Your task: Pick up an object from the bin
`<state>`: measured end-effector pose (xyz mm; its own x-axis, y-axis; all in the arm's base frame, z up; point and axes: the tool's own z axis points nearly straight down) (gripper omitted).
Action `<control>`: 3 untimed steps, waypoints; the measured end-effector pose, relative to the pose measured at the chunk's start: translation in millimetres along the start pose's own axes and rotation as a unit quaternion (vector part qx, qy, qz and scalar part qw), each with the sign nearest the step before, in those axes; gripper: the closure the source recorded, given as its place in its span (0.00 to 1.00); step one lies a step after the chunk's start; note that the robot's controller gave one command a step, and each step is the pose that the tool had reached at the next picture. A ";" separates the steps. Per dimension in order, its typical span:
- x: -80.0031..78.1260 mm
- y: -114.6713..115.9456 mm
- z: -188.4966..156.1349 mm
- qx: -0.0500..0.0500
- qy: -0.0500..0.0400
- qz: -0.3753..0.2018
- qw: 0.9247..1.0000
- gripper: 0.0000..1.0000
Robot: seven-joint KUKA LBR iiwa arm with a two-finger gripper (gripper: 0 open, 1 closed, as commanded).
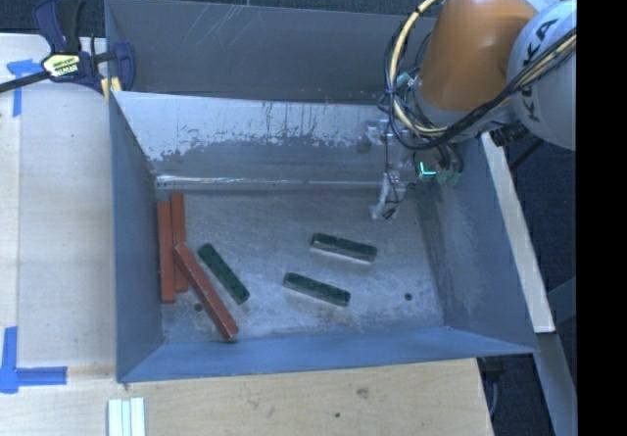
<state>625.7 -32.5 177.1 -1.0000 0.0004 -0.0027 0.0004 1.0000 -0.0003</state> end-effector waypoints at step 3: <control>40.3 -15.4 105.9 0.000 -0.001 -0.081 0.997 0.00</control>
Offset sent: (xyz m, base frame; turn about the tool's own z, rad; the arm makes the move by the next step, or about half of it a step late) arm -0.0415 -0.0150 -0.1071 -0.1628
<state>585.6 -47.9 71.1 -0.9869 -0.1613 -0.0043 -0.1613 0.9869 -0.0011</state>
